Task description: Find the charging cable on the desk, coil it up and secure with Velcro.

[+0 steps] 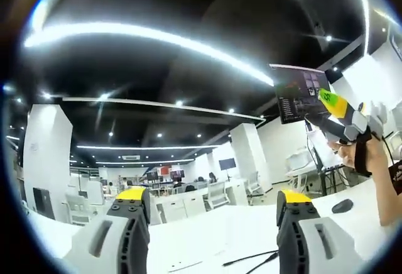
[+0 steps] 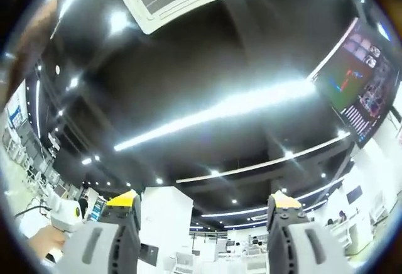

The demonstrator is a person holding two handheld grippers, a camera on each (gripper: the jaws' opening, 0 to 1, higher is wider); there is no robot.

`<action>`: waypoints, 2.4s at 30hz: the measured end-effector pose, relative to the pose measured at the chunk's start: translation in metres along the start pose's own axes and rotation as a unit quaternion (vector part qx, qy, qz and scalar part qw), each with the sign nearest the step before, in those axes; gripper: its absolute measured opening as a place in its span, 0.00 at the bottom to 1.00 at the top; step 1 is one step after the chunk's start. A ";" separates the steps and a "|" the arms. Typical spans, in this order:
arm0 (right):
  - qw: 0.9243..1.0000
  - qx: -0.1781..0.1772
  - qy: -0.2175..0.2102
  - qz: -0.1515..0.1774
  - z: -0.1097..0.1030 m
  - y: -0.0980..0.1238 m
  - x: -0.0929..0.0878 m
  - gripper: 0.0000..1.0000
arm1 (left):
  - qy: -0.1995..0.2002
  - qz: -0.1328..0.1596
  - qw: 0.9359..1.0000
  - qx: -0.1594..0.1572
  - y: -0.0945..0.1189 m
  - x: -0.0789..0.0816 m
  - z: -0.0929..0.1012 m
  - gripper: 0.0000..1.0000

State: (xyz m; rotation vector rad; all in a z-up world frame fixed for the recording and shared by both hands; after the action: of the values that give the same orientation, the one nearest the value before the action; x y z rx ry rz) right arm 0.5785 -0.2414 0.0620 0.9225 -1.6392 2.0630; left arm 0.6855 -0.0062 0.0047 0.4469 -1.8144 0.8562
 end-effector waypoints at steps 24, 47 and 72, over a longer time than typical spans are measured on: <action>0.999 0.006 0.021 -0.041 0.003 -0.001 -0.012 0.80 | -0.023 -0.065 0.996 -0.052 -0.012 -0.030 0.016 0.80; 0.965 0.088 0.108 -0.221 -0.009 0.003 -0.059 0.73 | -0.030 -0.096 0.989 -0.105 -0.005 -0.035 0.024 0.82; 0.901 0.175 0.139 -0.372 0.009 0.022 -0.125 0.71 | -0.062 -0.190 0.970 -0.137 -0.007 -0.069 0.035 0.85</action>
State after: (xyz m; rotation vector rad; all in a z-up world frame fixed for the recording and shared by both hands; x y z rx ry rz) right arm 0.6580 -0.2401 -0.0372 1.0816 -0.6127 1.8219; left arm 0.6948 -0.0423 -0.0628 0.6534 -1.8454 0.3152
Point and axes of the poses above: the point that each gripper's makers call its tool centre point, and the gripper's own axes: y roughly backward along the fingers, z roughly to its right, x roughly out of its top, the point moved 6 cm from there along y, roughly backward along the fingers, and after that the axes turned 1 degree about x, right-handed, at the moved point
